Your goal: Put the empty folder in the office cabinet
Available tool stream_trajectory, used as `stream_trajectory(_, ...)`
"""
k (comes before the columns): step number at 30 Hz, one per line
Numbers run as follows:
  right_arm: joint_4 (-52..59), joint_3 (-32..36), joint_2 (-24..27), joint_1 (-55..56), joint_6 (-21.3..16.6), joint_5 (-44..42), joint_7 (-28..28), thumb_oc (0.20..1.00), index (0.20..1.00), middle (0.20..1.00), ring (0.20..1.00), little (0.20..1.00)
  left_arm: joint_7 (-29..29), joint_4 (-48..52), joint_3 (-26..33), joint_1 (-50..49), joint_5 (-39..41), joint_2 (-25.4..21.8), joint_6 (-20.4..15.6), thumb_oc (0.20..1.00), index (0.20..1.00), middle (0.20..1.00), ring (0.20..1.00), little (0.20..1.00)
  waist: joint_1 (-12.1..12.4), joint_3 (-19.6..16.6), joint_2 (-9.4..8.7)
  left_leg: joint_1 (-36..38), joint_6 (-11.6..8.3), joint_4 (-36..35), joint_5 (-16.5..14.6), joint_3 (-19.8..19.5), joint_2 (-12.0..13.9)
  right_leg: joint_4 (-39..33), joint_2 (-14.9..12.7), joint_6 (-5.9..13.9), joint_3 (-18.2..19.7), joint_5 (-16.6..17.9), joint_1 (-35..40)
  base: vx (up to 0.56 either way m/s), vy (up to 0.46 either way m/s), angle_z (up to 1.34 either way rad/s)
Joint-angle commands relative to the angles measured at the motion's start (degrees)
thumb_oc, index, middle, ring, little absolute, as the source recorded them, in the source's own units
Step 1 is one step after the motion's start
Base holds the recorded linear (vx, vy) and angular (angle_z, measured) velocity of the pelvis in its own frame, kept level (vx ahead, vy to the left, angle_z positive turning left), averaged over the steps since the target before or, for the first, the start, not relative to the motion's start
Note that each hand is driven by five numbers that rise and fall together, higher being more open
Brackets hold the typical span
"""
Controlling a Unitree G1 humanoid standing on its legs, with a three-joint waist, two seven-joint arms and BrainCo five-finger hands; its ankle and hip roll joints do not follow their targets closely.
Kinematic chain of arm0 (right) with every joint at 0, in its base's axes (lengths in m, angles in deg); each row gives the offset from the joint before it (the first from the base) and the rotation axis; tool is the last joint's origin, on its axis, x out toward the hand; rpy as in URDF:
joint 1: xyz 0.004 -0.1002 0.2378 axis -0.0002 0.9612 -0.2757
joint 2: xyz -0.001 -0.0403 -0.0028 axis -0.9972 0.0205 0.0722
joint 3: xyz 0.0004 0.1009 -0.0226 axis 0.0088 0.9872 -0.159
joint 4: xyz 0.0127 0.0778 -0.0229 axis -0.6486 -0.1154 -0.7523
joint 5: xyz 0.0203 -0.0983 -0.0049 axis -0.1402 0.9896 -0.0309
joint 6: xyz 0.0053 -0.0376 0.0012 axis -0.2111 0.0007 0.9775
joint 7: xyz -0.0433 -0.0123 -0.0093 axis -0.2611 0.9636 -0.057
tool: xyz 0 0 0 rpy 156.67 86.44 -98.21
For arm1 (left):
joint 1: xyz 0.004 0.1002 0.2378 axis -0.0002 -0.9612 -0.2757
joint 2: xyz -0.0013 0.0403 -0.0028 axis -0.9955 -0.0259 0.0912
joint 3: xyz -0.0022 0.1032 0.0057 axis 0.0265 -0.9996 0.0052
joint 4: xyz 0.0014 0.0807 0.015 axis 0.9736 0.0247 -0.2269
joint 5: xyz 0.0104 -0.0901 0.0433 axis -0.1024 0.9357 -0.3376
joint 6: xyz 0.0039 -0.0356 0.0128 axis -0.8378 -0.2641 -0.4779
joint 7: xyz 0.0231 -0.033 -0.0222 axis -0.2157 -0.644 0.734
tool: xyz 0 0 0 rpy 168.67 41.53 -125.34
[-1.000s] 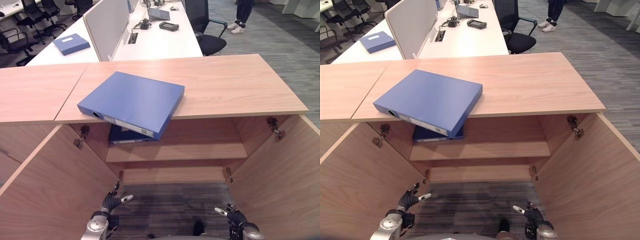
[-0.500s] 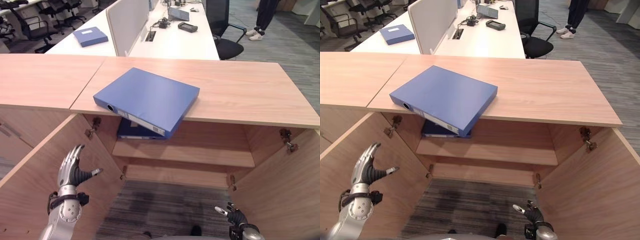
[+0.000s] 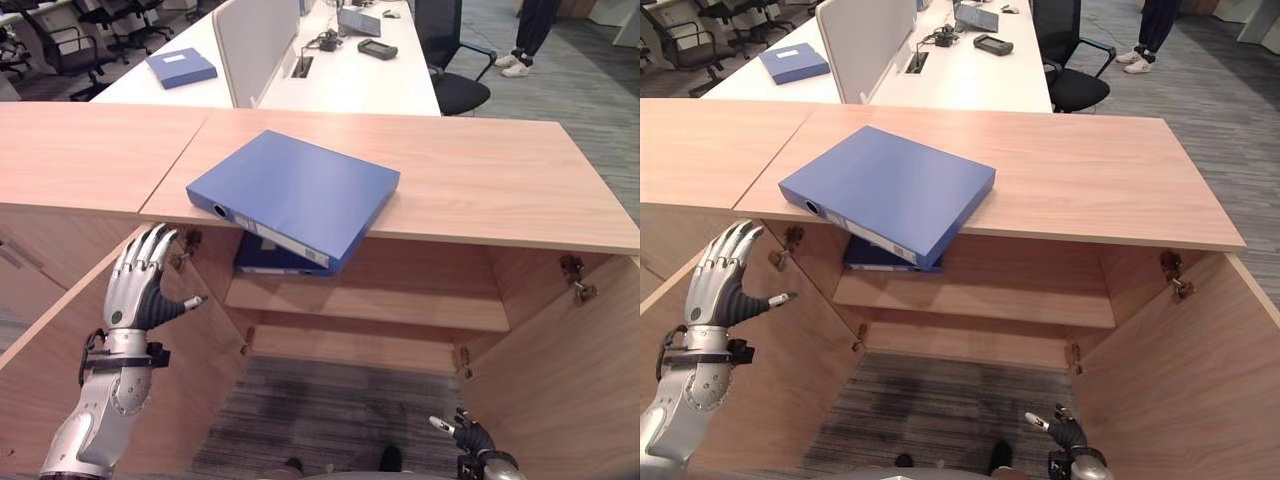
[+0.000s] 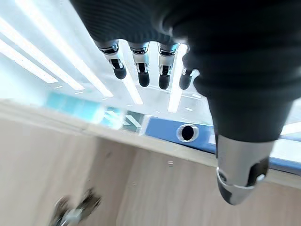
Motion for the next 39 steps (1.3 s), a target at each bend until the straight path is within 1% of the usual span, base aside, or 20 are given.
stream_trajectory(1,-0.5,-1.6,0.3,-4.0,-2.8,2.1,0.3,1.000,1.000,1.000,1.000,1.000,-1.6,0.6,-0.3,6.4,-4.0,-3.8,-0.5,1.000,1.000,1.000,1.000,1.000,-1.4,0.9,-0.20,-1.2,-3.28,0.6,-2.1,0.3,1.8,1.8,-2.1,5.32,2.1,-10.1,8.1,0.00,0.006,-0.04)
stream_trajectory(5,-0.9,-2.0,0.4,-3.9,-3.0,2.1,0.6,1.000,1.000,1.000,1.000,1.000,-1.5,0.1,-2.7,10.2,-6.8,-7.5,-0.3,1.000,1.000,1.000,1.000,1.000,-2.1,0.7,0.13,-0.9,-3.36,0.6,-2.1,0.6,1.9,2.0,-2.1,5.38,2.4,-10.2,8.1,0.00,0.011,-0.07)
stream_trajectory(8,-1.1,-2.2,0.5,-3.7,-3.1,2.4,0.5,1.000,1.000,1.000,1.000,1.000,-1.1,0.1,-4.4,12.1,-7.9,-9.4,-0.5,1.000,1.000,1.000,1.000,1.000,-2.7,0.4,0.29,-0.6,-3.35,0.6,-2.3,1.0,1.9,1.9,-2.1,5.51,2.8,-10.2,8.2,0.00,0.000,0.00)
stream_trajectory(9,-1.3,-2.3,0.5,-3.6,-3.2,2.3,0.4,1.000,1.000,1.000,1.000,1.000,-0.9,-0.3,-5.6,13.6,-8.8,-10.7,-0.4,1.000,1.000,1.000,1.000,1.000,-3.0,0.2,0.35,-0.5,-3.33,0.6,-2.3,1.1,1.9,1.8,-2.1,5.57,2.9,-10.2,8.3,0.00,0.000,0.00)
stream_trajectory(11,-1.6,-2.6,0.5,-3.6,-3.1,2.4,0.4,1.000,1.000,1.000,1.000,1.000,-0.4,-0.4,-6.7,14.8,-9.0,-11.5,-0.5,1.000,1.000,1.000,1.000,1.000,-3.4,0.0,0.47,-0.4,-3.29,0.6,-2.4,1.3,1.9,1.8,-2.2,5.63,3.1,-10.1,8.2,0.00,0.000,0.00)
stream_trajectory(15,-2.5,-2.9,0.2,-3.7,-3.1,2.2,0.4,1.000,1.000,1.000,1.000,1.000,0.9,-2.7,-12.7,20.4,-10.6,-13.5,-0.5,1.000,1.000,1.000,1.000,1.000,-4.2,-0.2,0.69,-0.1,-3.21,0.6,-2.6,2.1,1.8,1.5,-2.2,5.97,3.6,-9.7,8.0,0.00,0.012,-0.08)
stream_trajectory(20,-3.1,-3.0,0.0,-3.8,-3.0,2.3,0.2,1.000,1.000,1.000,1.000,1.000,1.7,-3.7,-15.9,23.1,-11.0,-13.8,-0.7,1.000,1.000,1.000,1.000,1.000,-4.6,-0.2,0.72,-0.1,-3.18,0.6,-2.6,2.5,1.7,1.4,-2.3,6.10,4.0,-9.5,7.9,0.00,0.011,-0.07)
stream_trajectory(26,-4.3,-2.7,0.0,-4.1,-2.7,2.3,-0.2,1.000,1.000,1.000,1.000,1.000,3.0,-6.3,-21.1,26.8,-11.3,-13.2,-1.0,1.000,1.000,1.000,1.000,1.000,-5.3,-0.1,0.90,0.0,-3.03,0.6,-2.7,2.9,1.6,1.4,-2.4,6.20,4.4,-9.4,7.8,0.00,0.008,-0.03)
stream_trajectory(39,-5.3,-1.8,0.0,-4.6,-2.5,1.7,-1.0,1.000,1.000,1.000,1.000,1.000,3.8,-9.5,-25.2,29.7,-11.1,-10.5,-0.6,1.000,1.000,1.000,1.000,1.000,-5.9,0.0,0.92,0.2,-2.93,0.6,-2.8,3.3,1.6,1.6,-2.6,6.31,4.7,-9.4,7.5,0.00,0.001,0.00)
